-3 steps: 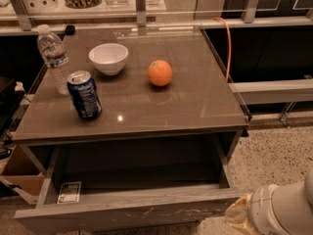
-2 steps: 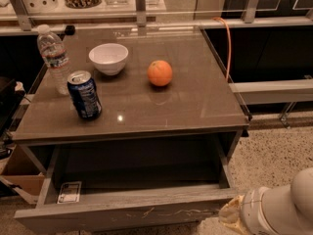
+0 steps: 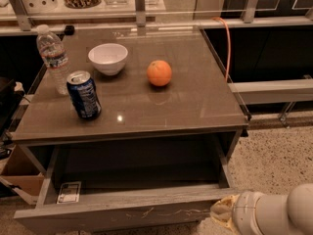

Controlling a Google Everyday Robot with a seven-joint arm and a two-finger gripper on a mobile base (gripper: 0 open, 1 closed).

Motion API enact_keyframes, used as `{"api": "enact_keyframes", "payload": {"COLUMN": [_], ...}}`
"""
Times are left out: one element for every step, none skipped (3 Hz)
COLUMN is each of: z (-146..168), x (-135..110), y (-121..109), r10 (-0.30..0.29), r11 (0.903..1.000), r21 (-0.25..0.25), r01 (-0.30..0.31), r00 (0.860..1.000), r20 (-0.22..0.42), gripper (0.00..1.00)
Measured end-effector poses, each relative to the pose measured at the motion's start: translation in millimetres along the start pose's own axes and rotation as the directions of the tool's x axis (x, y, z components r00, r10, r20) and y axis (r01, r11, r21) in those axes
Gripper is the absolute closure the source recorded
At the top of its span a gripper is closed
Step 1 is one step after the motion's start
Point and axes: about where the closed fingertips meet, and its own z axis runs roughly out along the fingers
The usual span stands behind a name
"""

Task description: Close top drawer

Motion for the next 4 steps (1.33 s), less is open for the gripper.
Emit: {"api": "enact_keyframes", "payload": {"z": [10.4, 24.5, 41.2, 48.3], "x": [-10.9, -21.6, -34.2, -41.9], "y": [-8.6, -19.6, -34.7, -42.3], "r10": [-0.05, -0.092, -0.134, -0.158], "r11": [0.9962, 0.9891, 0.979, 0.9726], "r21": [0.073, 0.123, 0.17, 0.193], "r01": [0.046, 0.08, 0.112, 0.13], "r00": [0.997, 0.992, 0.983, 0.978], "r20": [0.054, 0.09, 0.122, 0.139], "gripper": [1.0, 1.0, 1.0, 1.0]}}
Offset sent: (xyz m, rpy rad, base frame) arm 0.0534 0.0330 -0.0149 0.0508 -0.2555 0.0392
